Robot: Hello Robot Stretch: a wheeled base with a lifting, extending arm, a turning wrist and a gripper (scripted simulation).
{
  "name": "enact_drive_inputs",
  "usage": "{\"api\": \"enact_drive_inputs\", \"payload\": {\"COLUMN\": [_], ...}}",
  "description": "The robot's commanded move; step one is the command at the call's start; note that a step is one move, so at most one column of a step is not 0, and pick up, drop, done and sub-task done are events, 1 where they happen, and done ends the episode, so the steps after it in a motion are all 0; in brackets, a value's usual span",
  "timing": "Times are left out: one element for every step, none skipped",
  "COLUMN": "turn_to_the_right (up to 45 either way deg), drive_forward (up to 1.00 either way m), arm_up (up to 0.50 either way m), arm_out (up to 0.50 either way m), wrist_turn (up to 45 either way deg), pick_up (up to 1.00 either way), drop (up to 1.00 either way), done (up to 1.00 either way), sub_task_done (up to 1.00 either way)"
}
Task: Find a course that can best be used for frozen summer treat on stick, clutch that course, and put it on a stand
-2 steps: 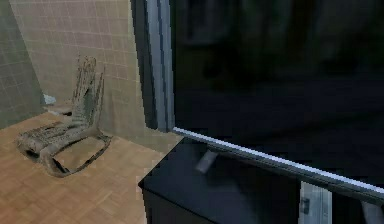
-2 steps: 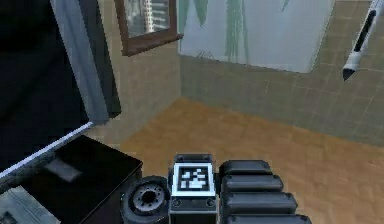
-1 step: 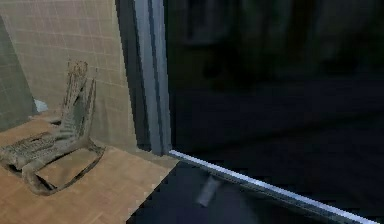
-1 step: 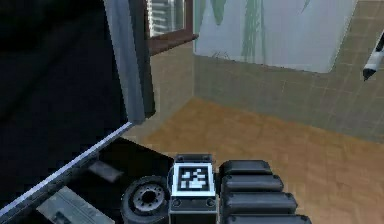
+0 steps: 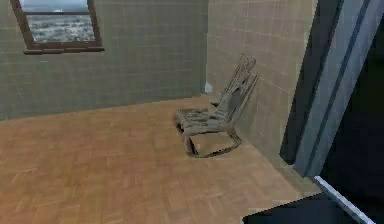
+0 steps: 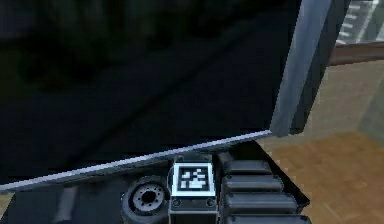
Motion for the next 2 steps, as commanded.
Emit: {"api": "enact_drive_inputs", "payload": {"turn_to_the_right": [-45.0, -24.0], "drive_forward": [0.0, 0.0], "arm_up": [0.0, 0.0], "arm_out": [0.0, 0.0], "wrist_turn": [0.0, 0.0], "pick_up": [0.0, 0.0], "drop": [0.0, 0.0], "done": [0.0, 0.0], "sub_task_done": [0.0, 0.0]}}
